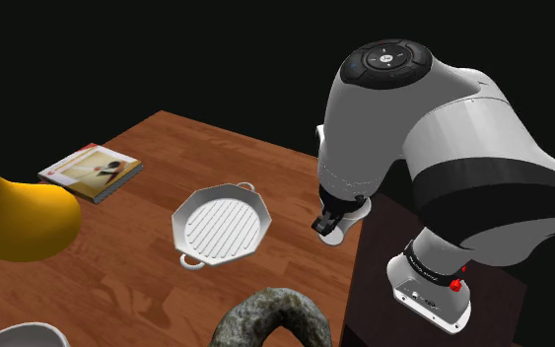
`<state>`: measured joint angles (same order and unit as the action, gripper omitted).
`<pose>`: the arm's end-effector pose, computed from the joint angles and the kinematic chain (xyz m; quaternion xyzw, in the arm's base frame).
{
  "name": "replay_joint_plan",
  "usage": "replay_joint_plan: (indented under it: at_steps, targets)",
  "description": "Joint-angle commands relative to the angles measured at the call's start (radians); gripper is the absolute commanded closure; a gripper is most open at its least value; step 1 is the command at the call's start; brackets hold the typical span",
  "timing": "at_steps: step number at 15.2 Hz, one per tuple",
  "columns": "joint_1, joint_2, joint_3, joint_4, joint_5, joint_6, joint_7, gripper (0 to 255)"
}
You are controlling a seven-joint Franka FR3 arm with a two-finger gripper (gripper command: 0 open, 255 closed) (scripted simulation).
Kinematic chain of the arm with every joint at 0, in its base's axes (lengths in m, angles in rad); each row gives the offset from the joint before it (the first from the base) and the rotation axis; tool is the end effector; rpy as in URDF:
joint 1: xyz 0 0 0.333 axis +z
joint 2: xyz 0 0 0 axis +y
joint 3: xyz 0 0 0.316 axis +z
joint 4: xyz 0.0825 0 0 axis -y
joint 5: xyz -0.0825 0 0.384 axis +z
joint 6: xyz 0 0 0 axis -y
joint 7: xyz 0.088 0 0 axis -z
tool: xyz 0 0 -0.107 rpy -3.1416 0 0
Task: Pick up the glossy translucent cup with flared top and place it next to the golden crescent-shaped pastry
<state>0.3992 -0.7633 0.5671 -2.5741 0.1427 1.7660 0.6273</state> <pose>0.1763 0.2856 0.4555 0.9884 0.0705 0.0358 0.1297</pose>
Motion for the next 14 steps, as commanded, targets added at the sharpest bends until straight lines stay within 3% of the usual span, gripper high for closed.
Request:
replay_joint_plan:
  at_steps: [1, 14]
  targets:
    - [0.002, 0.003, 0.008, -0.023, 0.005, 0.027, 0.004, 255]
    - [0.0, 0.075, 0.079, -0.151, 0.037, 0.223, 0.042, 255]
